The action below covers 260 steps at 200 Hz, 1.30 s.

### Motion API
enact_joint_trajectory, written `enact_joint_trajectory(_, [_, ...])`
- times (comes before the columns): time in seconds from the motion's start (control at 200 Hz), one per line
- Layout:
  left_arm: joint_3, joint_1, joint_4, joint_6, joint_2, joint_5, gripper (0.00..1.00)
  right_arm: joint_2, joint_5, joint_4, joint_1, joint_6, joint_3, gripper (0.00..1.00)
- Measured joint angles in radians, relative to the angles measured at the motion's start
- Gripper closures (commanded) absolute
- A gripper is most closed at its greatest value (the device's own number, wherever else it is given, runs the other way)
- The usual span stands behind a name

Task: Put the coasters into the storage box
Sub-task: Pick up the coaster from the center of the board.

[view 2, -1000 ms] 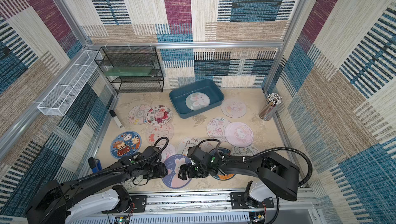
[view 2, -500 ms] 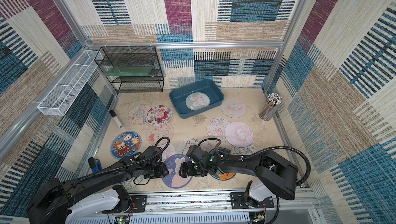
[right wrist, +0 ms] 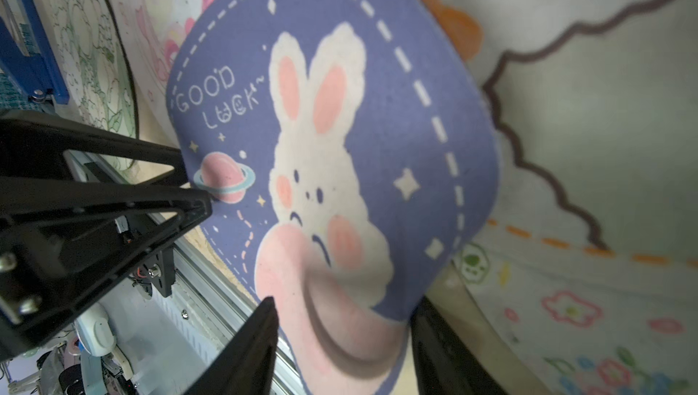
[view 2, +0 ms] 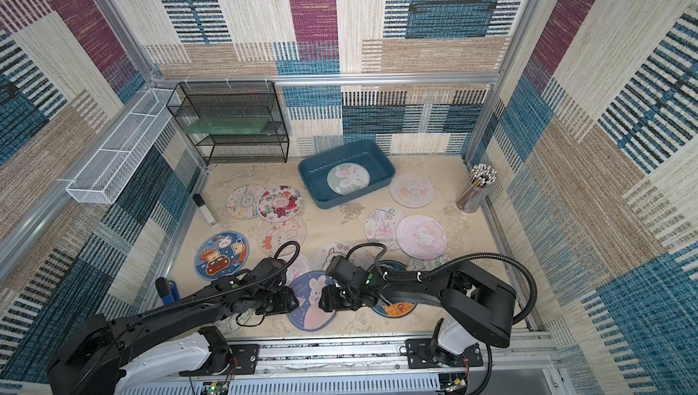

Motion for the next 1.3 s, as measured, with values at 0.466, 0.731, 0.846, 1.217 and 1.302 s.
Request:
enact_joint_trajectory(0.466, [-0.01,-0.001,0.0,0.0,-0.018,-0.002,0.55,0.01,0.034,-0.095,0.008,0.0,0.045,0.84])
enact_joint_trajectory(0.731, [0.013,-0.002,-0.105,0.003,-0.069,-0.026,0.33,0.007,0.04,-0.127,0.022,0.0,0.09,0.92])
enact_joint_trajectory(0.846, [0.064,-0.002,-0.184,0.003,-0.144,-0.055,0.2,-0.023,0.049,-0.18,0.023,-0.005,0.155,0.92])
enact_joint_trajectory(1.217, [0.251,0.06,-0.297,0.035,-0.174,-0.125,0.11,-0.069,0.121,-0.399,-0.051,-0.084,0.486,0.92])
enact_joint_trajectory(1.302, [0.263,0.101,-0.296,0.048,-0.165,-0.124,0.11,-0.066,0.143,-0.431,-0.111,-0.115,0.562,0.92])
